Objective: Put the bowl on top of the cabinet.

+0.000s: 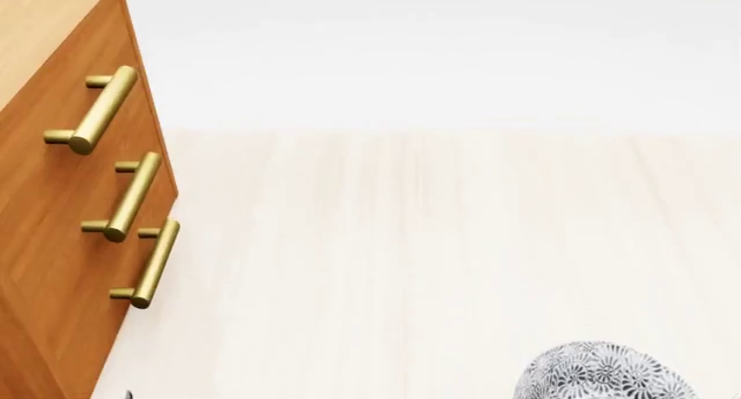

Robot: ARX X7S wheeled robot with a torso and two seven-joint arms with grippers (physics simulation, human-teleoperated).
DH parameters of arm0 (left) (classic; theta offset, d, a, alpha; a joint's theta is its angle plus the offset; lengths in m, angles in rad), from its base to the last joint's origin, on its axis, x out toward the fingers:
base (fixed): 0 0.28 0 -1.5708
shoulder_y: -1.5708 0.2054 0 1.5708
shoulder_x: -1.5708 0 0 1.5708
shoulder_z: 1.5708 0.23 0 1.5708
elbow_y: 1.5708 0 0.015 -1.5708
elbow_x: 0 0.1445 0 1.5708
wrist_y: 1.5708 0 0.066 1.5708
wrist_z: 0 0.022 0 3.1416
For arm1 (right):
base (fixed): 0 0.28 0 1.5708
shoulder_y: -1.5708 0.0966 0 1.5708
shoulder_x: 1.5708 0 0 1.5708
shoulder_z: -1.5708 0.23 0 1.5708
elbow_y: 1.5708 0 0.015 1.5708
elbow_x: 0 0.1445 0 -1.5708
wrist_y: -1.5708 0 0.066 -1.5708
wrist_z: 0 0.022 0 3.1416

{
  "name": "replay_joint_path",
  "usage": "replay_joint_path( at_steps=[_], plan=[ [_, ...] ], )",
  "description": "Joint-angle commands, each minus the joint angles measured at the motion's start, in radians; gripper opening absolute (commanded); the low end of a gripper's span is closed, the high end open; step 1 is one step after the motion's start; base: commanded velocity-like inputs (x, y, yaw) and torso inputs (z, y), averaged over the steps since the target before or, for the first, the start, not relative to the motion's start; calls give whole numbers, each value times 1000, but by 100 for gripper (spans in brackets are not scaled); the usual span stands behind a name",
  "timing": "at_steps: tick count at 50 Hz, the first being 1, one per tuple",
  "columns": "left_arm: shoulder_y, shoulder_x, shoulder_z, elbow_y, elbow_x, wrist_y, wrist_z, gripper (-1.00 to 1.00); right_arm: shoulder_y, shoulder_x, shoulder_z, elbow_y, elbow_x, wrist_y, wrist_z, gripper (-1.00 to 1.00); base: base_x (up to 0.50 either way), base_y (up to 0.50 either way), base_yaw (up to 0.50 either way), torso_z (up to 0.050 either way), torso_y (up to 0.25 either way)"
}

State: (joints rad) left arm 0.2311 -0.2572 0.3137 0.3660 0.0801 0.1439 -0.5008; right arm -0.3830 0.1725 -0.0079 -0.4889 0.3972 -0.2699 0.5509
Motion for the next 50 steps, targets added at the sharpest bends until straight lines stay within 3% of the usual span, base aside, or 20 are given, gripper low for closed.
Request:
replay_joint_path(
  at_steps=[1,24,50],
  plan=[
    [-9,-2,6,-9,-4,-6,-2,100,-12,9,75,22,231,-44,-13,100,0,0,0,0,0],
    [-5,-11,11,1,-5,-9,-16,100,-41,-39,108,60,302,-182,-45,100,0,0,0,0,0],
    [-15,-19,19,-6,-16,-15,-24,100,-16,24,91,81,451,-111,-8,100,0,0,0,0,0]
  ],
)
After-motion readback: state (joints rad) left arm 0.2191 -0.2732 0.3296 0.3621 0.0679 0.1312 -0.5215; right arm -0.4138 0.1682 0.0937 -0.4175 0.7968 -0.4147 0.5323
